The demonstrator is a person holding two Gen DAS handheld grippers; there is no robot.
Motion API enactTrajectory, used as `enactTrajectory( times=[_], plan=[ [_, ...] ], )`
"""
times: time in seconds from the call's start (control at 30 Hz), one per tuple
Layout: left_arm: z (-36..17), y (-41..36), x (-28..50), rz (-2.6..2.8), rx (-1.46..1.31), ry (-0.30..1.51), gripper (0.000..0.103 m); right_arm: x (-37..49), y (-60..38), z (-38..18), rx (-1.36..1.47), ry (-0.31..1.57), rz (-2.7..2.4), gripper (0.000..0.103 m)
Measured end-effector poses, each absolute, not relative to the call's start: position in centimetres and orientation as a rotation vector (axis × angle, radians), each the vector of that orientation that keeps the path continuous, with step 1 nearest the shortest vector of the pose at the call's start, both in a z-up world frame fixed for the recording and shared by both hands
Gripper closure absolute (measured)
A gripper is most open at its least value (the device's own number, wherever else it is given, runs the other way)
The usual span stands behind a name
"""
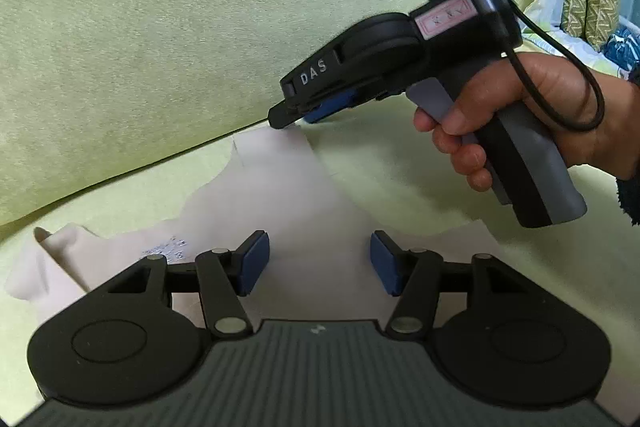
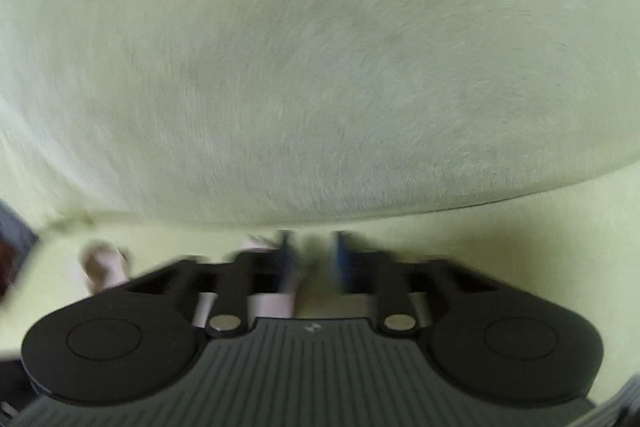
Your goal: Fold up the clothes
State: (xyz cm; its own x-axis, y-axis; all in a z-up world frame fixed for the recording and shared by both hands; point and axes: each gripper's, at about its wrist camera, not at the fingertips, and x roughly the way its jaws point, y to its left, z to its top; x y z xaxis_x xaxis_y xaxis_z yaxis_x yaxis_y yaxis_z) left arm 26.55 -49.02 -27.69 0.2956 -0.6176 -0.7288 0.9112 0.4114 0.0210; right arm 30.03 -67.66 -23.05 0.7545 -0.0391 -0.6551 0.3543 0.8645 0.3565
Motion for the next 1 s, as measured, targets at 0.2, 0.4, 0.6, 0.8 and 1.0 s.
enactTrajectory(
  times=[0.2, 0.4, 0.6, 0.8, 1.0],
  plan=[
    [-27.6, -46.4, 26.5, -1.046, 0.463, 0.711, 0.043, 26.2, -67.6, -21.1, 0.655, 0.66, -0.073, 0.087],
    [-28.2, -41.6, 27.3, -0.955, 0.465, 0.734, 0.042, 25.4, -63.9, -22.8, 0.546, 0.757, -0.032, 0.093],
    [-26.7, -36.5, 31.6, -0.793, 0.462, 0.725, 0.042, 28.3, -59.7, -18.9, 0.529, 0.636, 0.186, 0.068],
    [-26.1, -34.3, 37.1, -0.67, 0.424, 0.724, 0.042, 39.1, -55.5, -20.3, 0.635, 0.749, 0.299, 0.069],
    [-26.6, -32.5, 38.5, -0.692, 0.432, 0.701, 0.041, 44.6, -54.3, -23.8, 0.741, 0.916, 0.262, 0.066]
  ],
)
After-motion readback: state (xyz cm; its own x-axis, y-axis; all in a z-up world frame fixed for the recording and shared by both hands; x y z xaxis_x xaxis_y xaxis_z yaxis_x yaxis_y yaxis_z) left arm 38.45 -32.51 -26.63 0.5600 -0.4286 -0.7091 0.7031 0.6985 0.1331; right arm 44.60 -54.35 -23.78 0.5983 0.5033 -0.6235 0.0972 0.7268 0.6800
